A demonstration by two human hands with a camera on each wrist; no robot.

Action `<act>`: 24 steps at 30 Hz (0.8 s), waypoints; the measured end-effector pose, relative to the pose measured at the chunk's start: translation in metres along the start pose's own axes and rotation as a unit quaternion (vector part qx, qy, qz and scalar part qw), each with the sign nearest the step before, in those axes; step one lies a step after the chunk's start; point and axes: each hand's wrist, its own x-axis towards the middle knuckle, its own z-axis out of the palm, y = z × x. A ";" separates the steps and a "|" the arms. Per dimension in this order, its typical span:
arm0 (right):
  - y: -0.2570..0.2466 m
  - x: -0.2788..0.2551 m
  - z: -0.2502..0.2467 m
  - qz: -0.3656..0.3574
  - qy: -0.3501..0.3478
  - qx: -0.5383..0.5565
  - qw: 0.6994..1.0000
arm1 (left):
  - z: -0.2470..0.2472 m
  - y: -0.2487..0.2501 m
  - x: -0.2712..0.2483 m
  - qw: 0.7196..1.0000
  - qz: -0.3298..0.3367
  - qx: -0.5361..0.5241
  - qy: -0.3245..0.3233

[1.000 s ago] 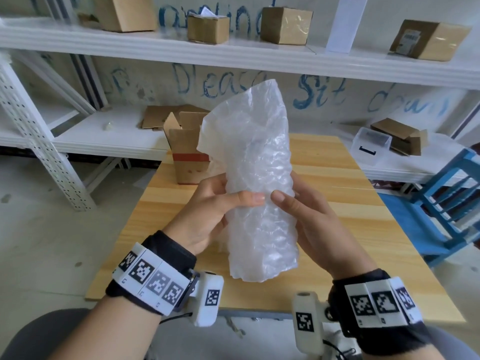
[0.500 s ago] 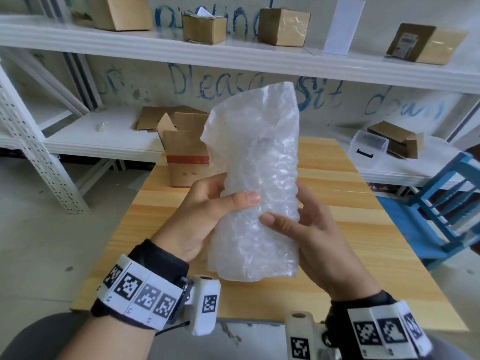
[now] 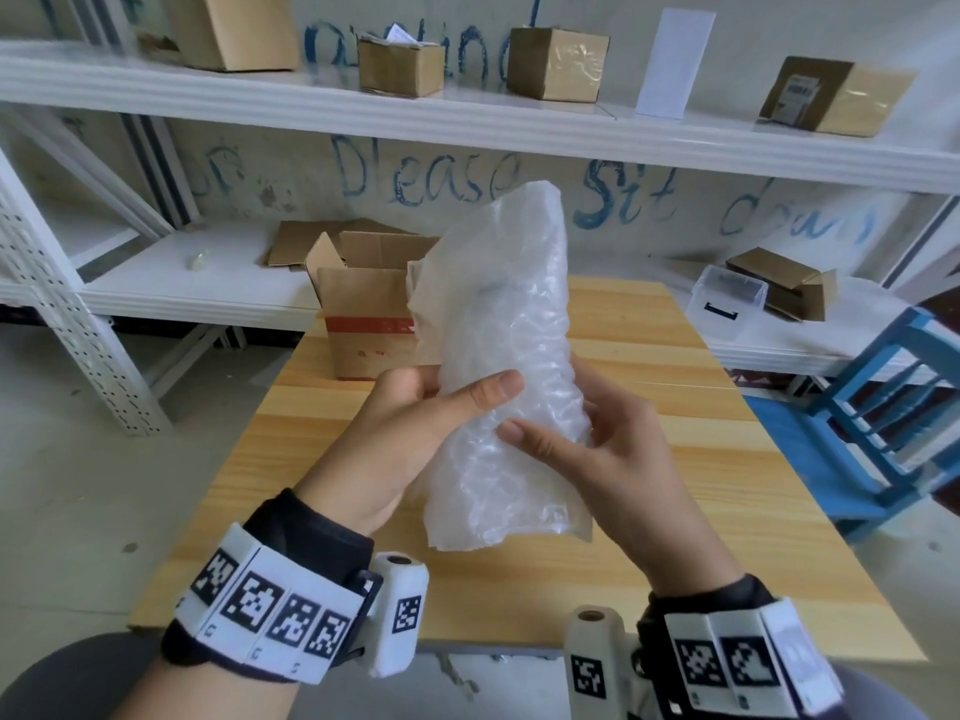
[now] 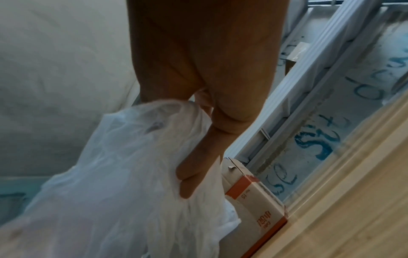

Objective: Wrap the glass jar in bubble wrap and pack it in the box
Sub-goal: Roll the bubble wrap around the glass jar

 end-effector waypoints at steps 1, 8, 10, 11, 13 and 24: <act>0.000 -0.001 0.001 -0.005 -0.005 -0.018 1.000 | 0.001 -0.001 0.000 1.000 -0.009 -0.010 0.014; -0.001 -0.001 0.003 -0.039 -0.013 -0.059 0.997 | 0.000 0.003 0.000 0.997 -0.045 -0.047 0.039; -0.003 -0.002 0.004 -0.044 -0.017 -0.064 0.997 | 0.000 0.005 -0.002 0.996 -0.055 -0.056 0.037; -0.004 -0.003 0.005 -0.045 -0.018 -0.065 0.997 | 0.001 0.006 -0.002 0.996 -0.060 -0.063 0.034; -0.005 -0.003 0.006 -0.043 -0.023 -0.072 0.996 | 0.003 0.007 -0.003 0.994 -0.067 -0.073 0.034; -0.005 -0.003 0.013 -0.021 -0.068 -0.168 0.983 | 0.004 0.004 -0.002 0.988 -0.109 -0.096 0.048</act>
